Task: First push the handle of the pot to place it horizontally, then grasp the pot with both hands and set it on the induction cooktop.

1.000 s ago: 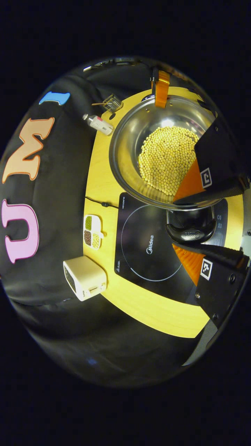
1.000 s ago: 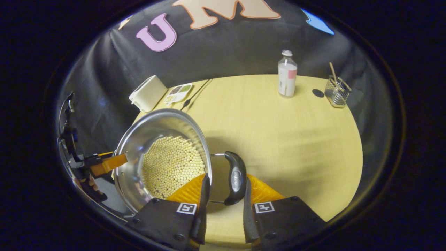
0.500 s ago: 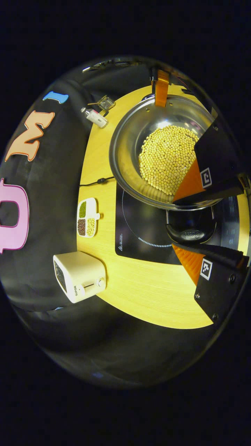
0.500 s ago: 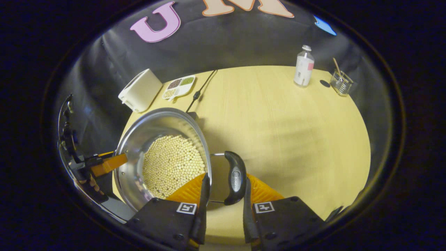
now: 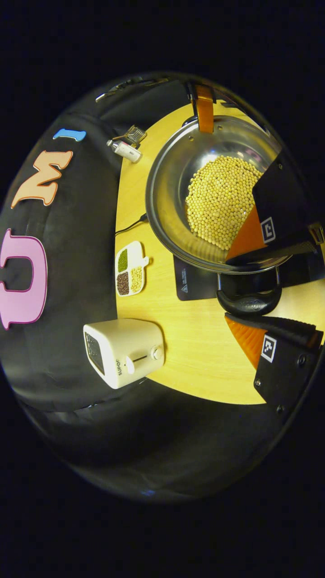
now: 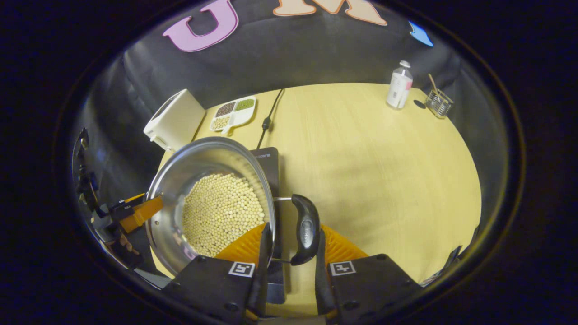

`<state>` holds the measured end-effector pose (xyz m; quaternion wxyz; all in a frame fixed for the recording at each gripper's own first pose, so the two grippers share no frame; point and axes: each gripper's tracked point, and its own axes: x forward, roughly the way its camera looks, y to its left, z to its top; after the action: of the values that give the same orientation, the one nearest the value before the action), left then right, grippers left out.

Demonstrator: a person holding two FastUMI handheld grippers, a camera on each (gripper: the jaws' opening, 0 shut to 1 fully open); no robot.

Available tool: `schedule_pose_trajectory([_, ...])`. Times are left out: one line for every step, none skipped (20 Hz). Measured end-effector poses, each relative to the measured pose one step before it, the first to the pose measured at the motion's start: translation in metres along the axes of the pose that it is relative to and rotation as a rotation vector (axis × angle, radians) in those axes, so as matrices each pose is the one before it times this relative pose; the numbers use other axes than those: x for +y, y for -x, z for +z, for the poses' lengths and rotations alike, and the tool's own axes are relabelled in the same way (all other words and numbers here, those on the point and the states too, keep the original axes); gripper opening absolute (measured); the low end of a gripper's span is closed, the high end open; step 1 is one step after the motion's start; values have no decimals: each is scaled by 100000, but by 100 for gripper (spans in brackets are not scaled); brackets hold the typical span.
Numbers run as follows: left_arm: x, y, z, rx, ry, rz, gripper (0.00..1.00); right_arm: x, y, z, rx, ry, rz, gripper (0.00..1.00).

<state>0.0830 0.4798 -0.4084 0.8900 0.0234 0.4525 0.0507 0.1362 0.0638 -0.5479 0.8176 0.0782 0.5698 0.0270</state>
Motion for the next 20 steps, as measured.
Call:
schedule_pose_trajectory([606,-189,245,-1211,-1564,1191,59,-197,68,-30,576,-181,-347,46])
schedule_pose_trajectory([358,-80,224,-1678,-1119,805,60,-437,3,-118,368,-519,-621,46])
schedule_pose_trajectory([207,-281,289,-942,-694,300,60,-219,151,-47,-752,-13,-870,41])
schedule_pose_trajectory([90,-231,105,-428,-579,30,60,-357,296,-75,-474,1021,-903,41])
schedule_pose_trajectory([-5,155,-162,-510,-317,-12,60,-93,144,-39,-952,941,-265,45])
schedule_pose_trajectory([6,-29,38,-209,476,155,61,-126,-7,-29,-1117,274,197,46])
schedule_pose_trajectory([92,-136,-43,-176,333,186,61,-105,-332,-48,-652,-475,213,41])
schedule_pose_trajectory([-15,-20,28,-231,56,30,61,-119,22,147,-451,-565,202,41])
schedule_pose_trajectory([43,-75,-99,-624,-120,-149,63,-103,165,-7,-434,12,358,41])
schedule_pose_trajectory([-31,-41,77,-600,-247,-223,61,10,78,-47,-726,268,429,46])
schedule_pose_trajectory([16,57,-33,-873,-125,-51,61,209,-231,-102,-669,-93,183,46])
schedule_pose_trajectory([25,-7,71,-671,-143,119,61,-29,46,88,-625,-173,-151,41])
schedule_pose_trajectory([33,-9,-96,-472,-208,191,61,-80,-134,-273,43,546,-562,41])
schedule_pose_trajectory([21,-54,-14,-535,-221,323,63,19,32,98,-645,432,-296,44])
schedule_pose_trajectory([-11,-27,78,-476,-714,318,61,66,-78,-16,-323,173,-131,46])
schedule_pose_trajectory([33,35,75,-736,-530,181,64,15,-96,-14,-478,335,61,46])
schedule_pose_trajectory([7,-18,105,266,-687,-196,65,-37,20,-135,749,647,818,48])
schedule_pose_trajectory([57,-339,-345,1056,-625,-114,68,51,-72,132,279,-218,496,51])
schedule_pose_trajectory([249,82,-1471,7360,-174,1553,68,18,89,-345,1242,-616,417,51])
schedule_pose_trajectory([132,309,-238,1635,-47,1074,74,77,-7,53,223,-387,656,52])
